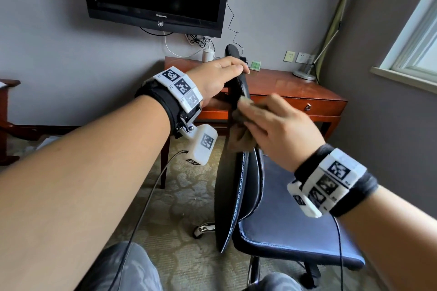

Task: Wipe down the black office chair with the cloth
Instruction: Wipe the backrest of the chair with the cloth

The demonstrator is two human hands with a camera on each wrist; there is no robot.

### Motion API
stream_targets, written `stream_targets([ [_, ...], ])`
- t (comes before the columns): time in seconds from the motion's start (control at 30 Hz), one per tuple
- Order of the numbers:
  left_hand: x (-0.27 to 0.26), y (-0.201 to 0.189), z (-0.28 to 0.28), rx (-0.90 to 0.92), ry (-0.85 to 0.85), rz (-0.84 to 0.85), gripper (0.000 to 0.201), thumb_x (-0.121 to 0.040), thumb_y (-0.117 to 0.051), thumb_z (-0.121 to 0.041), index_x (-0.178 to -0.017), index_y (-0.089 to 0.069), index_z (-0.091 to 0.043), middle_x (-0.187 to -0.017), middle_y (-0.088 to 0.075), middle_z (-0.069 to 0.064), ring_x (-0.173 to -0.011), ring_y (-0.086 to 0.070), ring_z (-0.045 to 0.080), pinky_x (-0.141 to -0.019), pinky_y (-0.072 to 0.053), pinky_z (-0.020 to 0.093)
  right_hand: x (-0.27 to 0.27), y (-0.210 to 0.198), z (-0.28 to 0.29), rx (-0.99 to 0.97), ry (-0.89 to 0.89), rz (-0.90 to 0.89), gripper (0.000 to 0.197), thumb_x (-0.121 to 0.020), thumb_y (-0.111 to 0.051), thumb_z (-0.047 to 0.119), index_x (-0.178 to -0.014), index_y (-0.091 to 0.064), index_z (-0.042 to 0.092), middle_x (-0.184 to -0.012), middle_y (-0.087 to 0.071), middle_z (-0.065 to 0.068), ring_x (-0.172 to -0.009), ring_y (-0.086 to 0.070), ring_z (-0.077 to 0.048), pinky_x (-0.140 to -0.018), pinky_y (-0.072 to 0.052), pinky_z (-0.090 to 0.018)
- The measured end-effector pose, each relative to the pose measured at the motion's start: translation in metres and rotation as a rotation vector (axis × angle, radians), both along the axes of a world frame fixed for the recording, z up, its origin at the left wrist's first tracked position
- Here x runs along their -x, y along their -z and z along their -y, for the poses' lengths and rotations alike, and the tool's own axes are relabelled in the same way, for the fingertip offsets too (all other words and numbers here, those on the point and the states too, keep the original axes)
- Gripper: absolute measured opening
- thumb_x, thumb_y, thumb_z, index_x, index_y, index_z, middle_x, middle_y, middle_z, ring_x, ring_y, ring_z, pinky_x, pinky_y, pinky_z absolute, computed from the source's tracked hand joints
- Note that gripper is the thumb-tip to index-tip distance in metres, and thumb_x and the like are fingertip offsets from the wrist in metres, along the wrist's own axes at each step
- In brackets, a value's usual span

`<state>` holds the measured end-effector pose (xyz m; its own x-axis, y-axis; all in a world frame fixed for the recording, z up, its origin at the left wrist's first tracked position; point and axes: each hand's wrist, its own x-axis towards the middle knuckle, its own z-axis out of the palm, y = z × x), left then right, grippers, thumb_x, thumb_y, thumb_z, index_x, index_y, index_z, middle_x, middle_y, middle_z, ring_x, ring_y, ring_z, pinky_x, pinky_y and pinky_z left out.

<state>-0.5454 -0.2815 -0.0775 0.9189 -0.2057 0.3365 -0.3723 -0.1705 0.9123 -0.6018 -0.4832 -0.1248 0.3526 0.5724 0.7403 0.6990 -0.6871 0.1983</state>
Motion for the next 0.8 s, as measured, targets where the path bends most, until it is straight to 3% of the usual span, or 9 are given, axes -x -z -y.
stream_targets([
  [0.13,-0.004,0.0,-0.006,-0.049,-0.013,0.018,0.021,-0.11,-0.05,-0.026,-0.109,-0.07,-0.025,-0.081,-0.065,-0.017,-0.079,-0.06,0.004,-0.089,-0.051,0.034,-0.011,-0.033,-0.014,-0.041,0.024,0.021,0.038,-0.096,-0.062,0.023,-0.133,-0.069,0.015,-0.102,-0.064,-0.011,-0.075,-0.065,-0.033,-0.062,-0.06,-0.043],
  [0.23,-0.006,0.002,-0.01,-0.067,-0.017,0.043,0.023,-0.11,-0.051,-0.028,-0.102,-0.072,-0.031,-0.081,-0.069,-0.025,-0.085,-0.06,-0.001,-0.098,-0.045,0.036,-0.015,-0.017,-0.021,-0.074,0.024,-0.006,0.042,-0.096,-0.061,0.023,-0.136,-0.066,0.013,-0.104,-0.064,-0.01,-0.075,-0.066,-0.032,-0.061,-0.06,-0.042],
  [0.3,-0.006,0.004,-0.012,-0.078,-0.025,0.069,0.023,-0.11,-0.049,-0.027,-0.103,-0.071,-0.031,-0.093,-0.068,-0.022,-0.09,-0.06,-0.006,-0.1,-0.041,0.033,-0.015,-0.002,-0.023,-0.09,0.015,0.0,0.038,-0.098,-0.061,0.022,-0.134,-0.067,0.011,-0.103,-0.063,-0.011,-0.072,-0.065,-0.033,-0.058,-0.06,-0.042],
  [0.4,-0.004,0.005,-0.007,0.005,-0.018,0.011,0.021,-0.111,-0.048,-0.024,-0.105,-0.067,-0.025,-0.098,-0.061,-0.003,-0.094,-0.059,0.014,-0.095,-0.049,0.043,-0.014,0.027,-0.016,-0.026,0.014,-0.015,0.034,-0.1,-0.06,0.023,-0.131,-0.07,0.013,-0.1,-0.06,-0.011,-0.066,-0.062,-0.035,-0.052,-0.058,-0.043],
  [0.47,-0.002,0.004,-0.003,0.032,-0.012,-0.003,0.021,-0.111,-0.047,-0.023,-0.102,-0.066,-0.024,-0.101,-0.057,0.005,-0.096,-0.055,0.02,-0.096,-0.052,0.048,-0.014,0.044,-0.005,-0.002,0.019,-0.091,0.037,-0.1,-0.056,0.029,-0.133,-0.07,0.018,-0.102,-0.06,-0.008,-0.067,-0.063,-0.034,-0.053,-0.058,-0.043],
  [0.6,-0.003,0.004,-0.003,0.057,0.007,-0.031,0.02,-0.111,-0.047,-0.023,-0.104,-0.065,-0.022,-0.102,-0.055,0.005,-0.094,-0.056,0.02,-0.083,-0.058,0.043,-0.008,0.038,0.003,0.039,0.014,-0.162,0.039,-0.098,-0.056,0.033,-0.134,-0.069,0.021,-0.103,-0.06,-0.003,-0.071,-0.066,-0.028,-0.058,-0.061,-0.042],
  [0.67,-0.004,0.004,-0.004,0.061,0.003,-0.022,0.019,-0.11,-0.049,-0.026,-0.103,-0.067,-0.026,-0.099,-0.059,-0.002,-0.094,-0.058,0.018,-0.08,-0.057,0.039,-0.005,0.017,0.0,0.021,-0.013,-0.107,0.038,-0.1,-0.058,0.03,-0.135,-0.068,0.02,-0.104,-0.062,-0.004,-0.076,-0.067,-0.025,-0.064,-0.062,-0.041],
  [0.77,-0.004,0.003,-0.006,-0.044,-0.053,0.066,0.022,-0.097,-0.051,-0.043,-0.092,-0.072,-0.039,-0.092,-0.067,-0.026,-0.102,-0.06,0.009,-0.1,-0.047,0.035,-0.012,-0.008,-0.009,-0.023,-0.025,-0.04,0.037,-0.099,-0.06,0.027,-0.134,-0.069,0.018,-0.103,-0.062,-0.006,-0.076,-0.066,-0.027,-0.064,-0.062,-0.04],
  [0.8,-0.004,0.002,-0.007,-0.069,-0.068,0.075,0.022,-0.095,-0.051,-0.044,-0.092,-0.072,-0.039,-0.093,-0.067,-0.027,-0.103,-0.059,0.006,-0.103,-0.043,0.033,-0.014,-0.009,-0.012,-0.019,-0.022,-0.045,0.037,-0.099,-0.058,0.028,-0.133,-0.069,0.018,-0.102,-0.062,-0.007,-0.074,-0.066,-0.028,-0.063,-0.061,-0.04],
])
